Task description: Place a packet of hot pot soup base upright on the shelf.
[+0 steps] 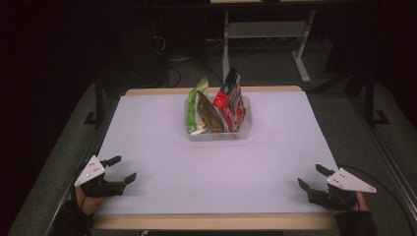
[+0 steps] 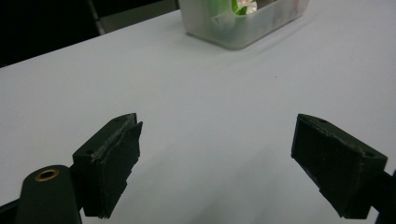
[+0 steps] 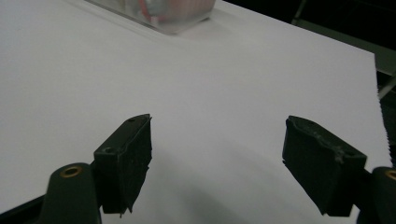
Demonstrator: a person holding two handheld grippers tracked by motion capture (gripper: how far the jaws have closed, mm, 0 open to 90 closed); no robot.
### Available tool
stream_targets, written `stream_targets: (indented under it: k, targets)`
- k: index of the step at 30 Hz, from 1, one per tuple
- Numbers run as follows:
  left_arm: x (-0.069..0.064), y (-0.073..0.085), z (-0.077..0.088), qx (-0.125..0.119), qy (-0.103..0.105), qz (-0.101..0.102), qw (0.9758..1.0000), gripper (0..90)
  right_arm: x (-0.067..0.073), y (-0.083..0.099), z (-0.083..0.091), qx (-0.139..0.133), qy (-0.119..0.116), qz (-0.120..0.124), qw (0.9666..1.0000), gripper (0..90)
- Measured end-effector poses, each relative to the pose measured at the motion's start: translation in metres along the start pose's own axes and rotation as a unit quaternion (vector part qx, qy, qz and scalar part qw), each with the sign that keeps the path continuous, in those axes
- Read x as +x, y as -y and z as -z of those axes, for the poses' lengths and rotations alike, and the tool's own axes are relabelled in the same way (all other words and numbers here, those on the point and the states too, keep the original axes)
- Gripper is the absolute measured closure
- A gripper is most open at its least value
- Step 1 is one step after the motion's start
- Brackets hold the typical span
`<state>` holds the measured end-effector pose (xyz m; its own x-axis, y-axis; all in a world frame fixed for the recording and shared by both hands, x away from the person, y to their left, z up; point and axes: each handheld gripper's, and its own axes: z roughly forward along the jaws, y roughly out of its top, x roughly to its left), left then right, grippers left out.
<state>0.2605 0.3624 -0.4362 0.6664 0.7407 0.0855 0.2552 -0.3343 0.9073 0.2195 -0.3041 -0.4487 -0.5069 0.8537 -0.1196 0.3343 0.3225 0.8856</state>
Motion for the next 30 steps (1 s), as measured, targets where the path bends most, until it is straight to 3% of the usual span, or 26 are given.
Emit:
stream_targets:
  k: [2, 7, 20, 30]
  targets:
    - [0.001, 0.002, 0.003, -0.007, 0.003, 0.006, 0.9999, 14.8, -0.001, 0.001, 0.002, -0.003, 0.002, -0.006, 1.0000, 23.7]
    - [-0.001, 0.002, 0.007, -0.008, -0.003, -0.008, 0.9999, 14.7, -0.002, -0.003, 0.005, -0.014, 0.015, -0.012, 0.9997, 23.8]
    - [-0.005, 0.002, 0.012, -0.017, -0.011, -0.010, 0.9997, 14.7, -0.004, -0.004, 0.005, -0.044, 0.013, -0.034, 0.9983, 23.8]
    - [-0.007, 0.004, 0.011, -0.017, -0.006, -0.011, 0.9998, 14.7, -0.002, -0.007, 0.008, -0.059, 0.023, -0.031, 0.9975, 23.8]
